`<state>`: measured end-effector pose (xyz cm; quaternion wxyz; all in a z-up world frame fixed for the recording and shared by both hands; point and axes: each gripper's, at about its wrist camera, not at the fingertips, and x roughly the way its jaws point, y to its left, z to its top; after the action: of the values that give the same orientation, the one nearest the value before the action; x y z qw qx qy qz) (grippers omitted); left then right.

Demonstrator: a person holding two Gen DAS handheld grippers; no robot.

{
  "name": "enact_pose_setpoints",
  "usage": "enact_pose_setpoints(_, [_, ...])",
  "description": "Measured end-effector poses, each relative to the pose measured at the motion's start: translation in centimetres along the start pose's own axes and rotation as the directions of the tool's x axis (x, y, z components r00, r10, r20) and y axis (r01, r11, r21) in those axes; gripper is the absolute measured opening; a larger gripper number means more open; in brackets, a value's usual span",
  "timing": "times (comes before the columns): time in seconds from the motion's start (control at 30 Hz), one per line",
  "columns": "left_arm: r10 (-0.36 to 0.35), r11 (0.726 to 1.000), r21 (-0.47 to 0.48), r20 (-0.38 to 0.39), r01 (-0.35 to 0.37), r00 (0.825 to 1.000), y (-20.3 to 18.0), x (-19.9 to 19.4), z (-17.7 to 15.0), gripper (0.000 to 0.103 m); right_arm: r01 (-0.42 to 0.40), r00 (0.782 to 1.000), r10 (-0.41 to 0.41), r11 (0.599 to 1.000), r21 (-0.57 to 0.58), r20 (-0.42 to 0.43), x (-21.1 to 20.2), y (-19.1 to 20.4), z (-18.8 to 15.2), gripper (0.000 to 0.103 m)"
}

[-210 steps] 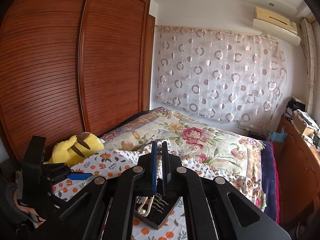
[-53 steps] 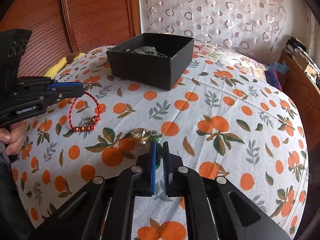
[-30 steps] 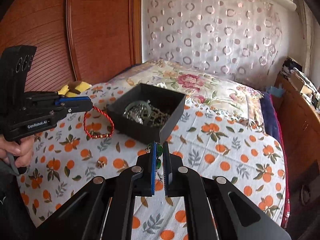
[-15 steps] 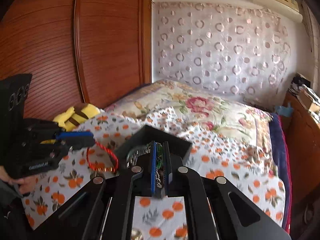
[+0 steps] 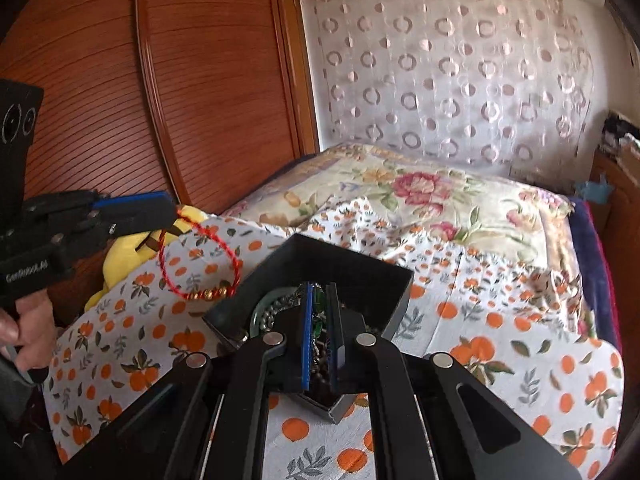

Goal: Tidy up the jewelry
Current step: 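Carry the red bracelet with the left gripper while the right gripper carries the pendant over the box, then open the left gripper over the box while the right gripper releases the pendant into it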

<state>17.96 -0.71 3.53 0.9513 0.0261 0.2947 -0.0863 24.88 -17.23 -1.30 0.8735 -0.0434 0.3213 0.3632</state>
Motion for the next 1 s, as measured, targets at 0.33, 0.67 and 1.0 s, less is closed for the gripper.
enact_pose_setpoints(0.33, [0.01,1.0,-0.018,-0.03,-0.01,1.0,0.3,4.3,1.0,0.008,-0.002,1.0,0.002,1.0,0.002,-0.021,0.6,-0.1,-0.5,0.008])
enact_pose_setpoints(0.67, [-0.004,1.0,-0.02,-0.052,0.003,0.999,0.2,6.8,1.2,0.008,0.025,0.999,-0.025,0.999,0.019,-0.02,0.4,-0.8,-0.3,0.014])
enact_pose_setpoints(1.0, [-0.004,1.0,-0.025,-0.071,0.002,0.997,0.4,7.8,0.6,0.008,0.066,0.998,-0.066,0.997,0.03,-0.003,-0.1,-1.3,-0.3,0.015])
